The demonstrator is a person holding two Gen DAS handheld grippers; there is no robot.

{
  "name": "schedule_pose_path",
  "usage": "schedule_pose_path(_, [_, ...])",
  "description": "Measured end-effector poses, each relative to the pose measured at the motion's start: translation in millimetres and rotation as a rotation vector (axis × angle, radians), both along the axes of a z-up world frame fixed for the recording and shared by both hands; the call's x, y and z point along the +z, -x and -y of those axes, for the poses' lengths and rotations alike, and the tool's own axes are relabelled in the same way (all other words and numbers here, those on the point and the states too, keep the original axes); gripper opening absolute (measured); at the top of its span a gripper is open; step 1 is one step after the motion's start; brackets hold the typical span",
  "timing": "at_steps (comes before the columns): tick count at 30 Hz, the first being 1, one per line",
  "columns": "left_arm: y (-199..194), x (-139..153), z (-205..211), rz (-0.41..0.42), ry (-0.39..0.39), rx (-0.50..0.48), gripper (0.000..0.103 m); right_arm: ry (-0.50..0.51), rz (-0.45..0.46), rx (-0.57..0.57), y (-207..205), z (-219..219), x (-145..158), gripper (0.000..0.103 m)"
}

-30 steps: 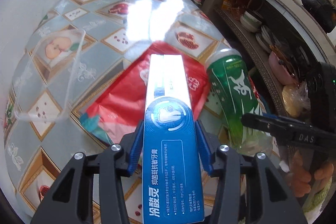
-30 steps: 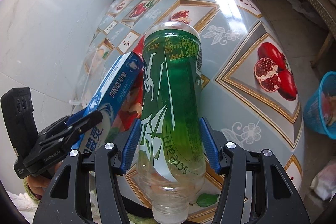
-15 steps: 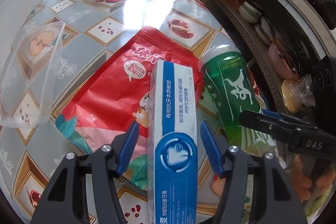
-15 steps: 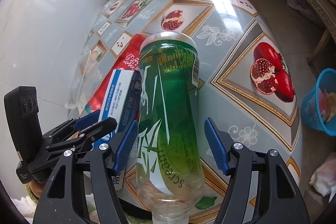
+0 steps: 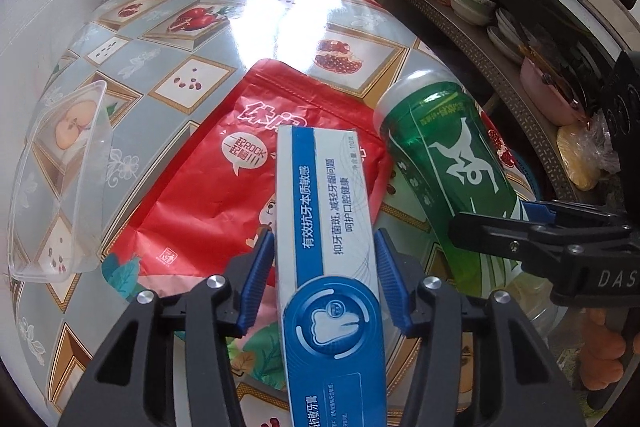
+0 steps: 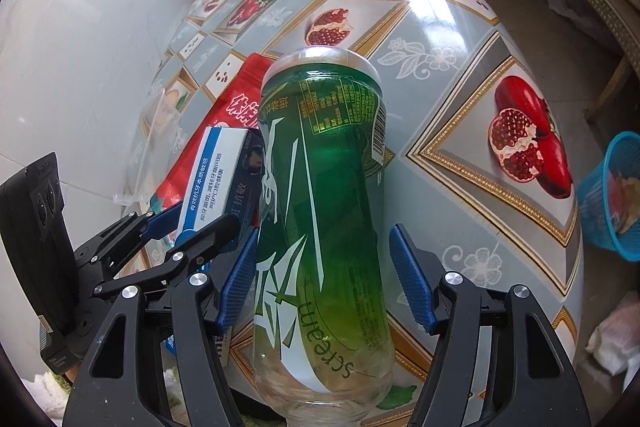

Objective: Collect trash
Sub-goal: 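Lift the green bottle and toothpaste box off the table with both grippers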

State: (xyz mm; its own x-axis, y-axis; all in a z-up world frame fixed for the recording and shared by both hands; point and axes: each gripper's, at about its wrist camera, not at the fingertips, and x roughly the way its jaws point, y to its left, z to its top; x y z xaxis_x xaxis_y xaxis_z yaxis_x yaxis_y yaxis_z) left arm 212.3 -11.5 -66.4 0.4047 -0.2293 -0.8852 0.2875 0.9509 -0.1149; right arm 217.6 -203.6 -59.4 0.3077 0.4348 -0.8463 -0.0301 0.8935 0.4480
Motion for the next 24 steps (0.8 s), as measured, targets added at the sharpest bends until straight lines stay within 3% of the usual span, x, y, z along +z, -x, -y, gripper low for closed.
schedule_pose_path(4, [2.5,1.5,1.2,0.011,0.001,0.005,0.049,-0.01,0.001,-0.008,-0.1,1.9,0.7,0.057])
schedule_pose_path(24, [12.3,13.4,0.7,0.051,0.024,0.0,0.049,-0.024,0.04,-0.026,6.7,6.2,12.8,0.057])
